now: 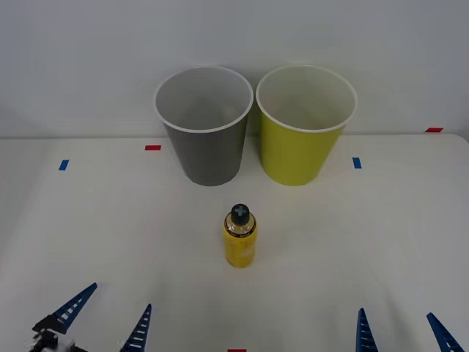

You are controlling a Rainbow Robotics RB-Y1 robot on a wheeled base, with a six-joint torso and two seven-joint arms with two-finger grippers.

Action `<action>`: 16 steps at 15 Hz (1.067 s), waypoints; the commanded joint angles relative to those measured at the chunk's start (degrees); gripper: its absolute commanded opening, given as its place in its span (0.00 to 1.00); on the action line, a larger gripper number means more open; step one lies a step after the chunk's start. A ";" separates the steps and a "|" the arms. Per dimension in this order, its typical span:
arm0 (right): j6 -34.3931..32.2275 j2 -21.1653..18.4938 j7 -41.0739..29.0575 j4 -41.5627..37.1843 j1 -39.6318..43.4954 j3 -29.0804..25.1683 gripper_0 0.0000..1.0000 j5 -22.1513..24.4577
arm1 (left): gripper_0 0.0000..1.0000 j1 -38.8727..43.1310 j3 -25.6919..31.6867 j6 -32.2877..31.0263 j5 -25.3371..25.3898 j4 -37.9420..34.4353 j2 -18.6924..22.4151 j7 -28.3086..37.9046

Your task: Put cans in the gray bin and PET bottles in the light green bin.

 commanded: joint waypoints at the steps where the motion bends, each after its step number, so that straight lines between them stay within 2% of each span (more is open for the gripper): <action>1: 0.01 0.00 0.00 -0.01 0.00 0.00 1.00 0.00 | 1.00 -5.22 -2.71 -0.47 1.50 1.34 2.44 0.51; 6: 0.01 0.00 0.00 -0.01 0.00 0.00 1.00 0.00 | 1.00 -14.27 -7.54 0.85 2.30 3.18 5.61 0.69; 16: 0.01 0.00 0.00 -0.01 0.00 0.00 1.00 0.00 | 1.00 -30.80 -17.82 2.87 4.58 9.60 5.34 0.86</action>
